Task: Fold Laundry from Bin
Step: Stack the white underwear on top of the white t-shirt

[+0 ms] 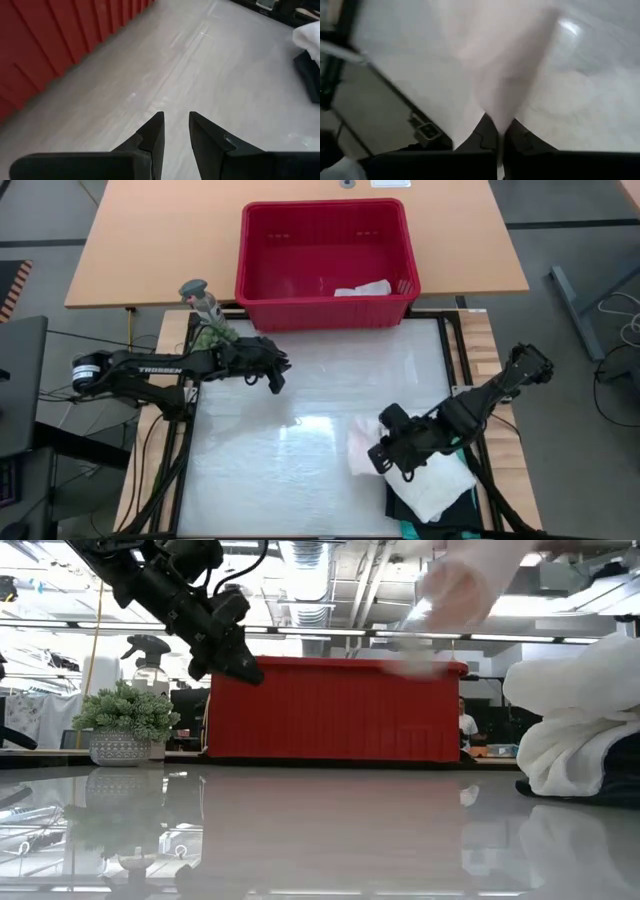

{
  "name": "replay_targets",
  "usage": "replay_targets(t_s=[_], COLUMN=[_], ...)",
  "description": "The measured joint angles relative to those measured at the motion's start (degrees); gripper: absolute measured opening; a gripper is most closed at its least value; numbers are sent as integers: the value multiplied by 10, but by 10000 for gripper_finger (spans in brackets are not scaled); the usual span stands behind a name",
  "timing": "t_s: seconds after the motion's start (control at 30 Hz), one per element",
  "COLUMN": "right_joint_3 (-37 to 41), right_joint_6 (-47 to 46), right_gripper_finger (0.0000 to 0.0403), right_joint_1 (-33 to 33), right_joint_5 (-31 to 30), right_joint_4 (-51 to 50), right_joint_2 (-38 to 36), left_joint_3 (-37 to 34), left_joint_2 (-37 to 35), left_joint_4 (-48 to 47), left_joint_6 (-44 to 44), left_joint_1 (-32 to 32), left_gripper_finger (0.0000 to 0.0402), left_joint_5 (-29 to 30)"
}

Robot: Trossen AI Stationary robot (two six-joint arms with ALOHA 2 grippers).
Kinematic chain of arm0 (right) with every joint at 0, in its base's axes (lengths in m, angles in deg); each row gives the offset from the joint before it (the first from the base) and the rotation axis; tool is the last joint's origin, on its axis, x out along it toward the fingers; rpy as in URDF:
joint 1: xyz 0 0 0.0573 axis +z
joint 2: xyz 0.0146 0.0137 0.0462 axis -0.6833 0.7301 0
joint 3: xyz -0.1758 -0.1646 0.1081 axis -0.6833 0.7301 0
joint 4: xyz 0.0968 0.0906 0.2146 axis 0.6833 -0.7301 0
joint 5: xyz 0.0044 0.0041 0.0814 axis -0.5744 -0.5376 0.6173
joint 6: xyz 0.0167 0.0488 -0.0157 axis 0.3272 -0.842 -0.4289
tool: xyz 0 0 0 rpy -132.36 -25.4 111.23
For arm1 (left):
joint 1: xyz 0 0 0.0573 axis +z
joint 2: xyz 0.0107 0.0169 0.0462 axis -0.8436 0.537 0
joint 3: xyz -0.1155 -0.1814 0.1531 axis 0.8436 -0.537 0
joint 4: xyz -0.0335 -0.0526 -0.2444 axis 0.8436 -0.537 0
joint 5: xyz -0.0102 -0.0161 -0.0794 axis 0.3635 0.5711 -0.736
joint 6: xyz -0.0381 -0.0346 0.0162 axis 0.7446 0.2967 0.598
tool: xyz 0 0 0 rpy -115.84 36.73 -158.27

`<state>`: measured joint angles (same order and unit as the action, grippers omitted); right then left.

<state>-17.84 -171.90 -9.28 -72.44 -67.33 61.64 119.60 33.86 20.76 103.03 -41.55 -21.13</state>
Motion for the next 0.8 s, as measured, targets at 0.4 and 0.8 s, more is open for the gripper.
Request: replay_targets(t_s=[0.4, 0.8], right_joint_3=[0, 74], right_joint_6=[-328, -348], right_gripper_finger=[25, 30], right_joint_1=[109, 159], right_joint_5=[100, 158], right_joint_4=[-194, -99], right_joint_2=[0, 0], left_joint_3=[0, 0], left_joint_2=[1, 1], left_joint_4=[25, 67], left_joint_6=[2, 2], left_joint_1=[0, 0], left_gripper_finger=[78, 78], left_joint_5=[-1, 1])
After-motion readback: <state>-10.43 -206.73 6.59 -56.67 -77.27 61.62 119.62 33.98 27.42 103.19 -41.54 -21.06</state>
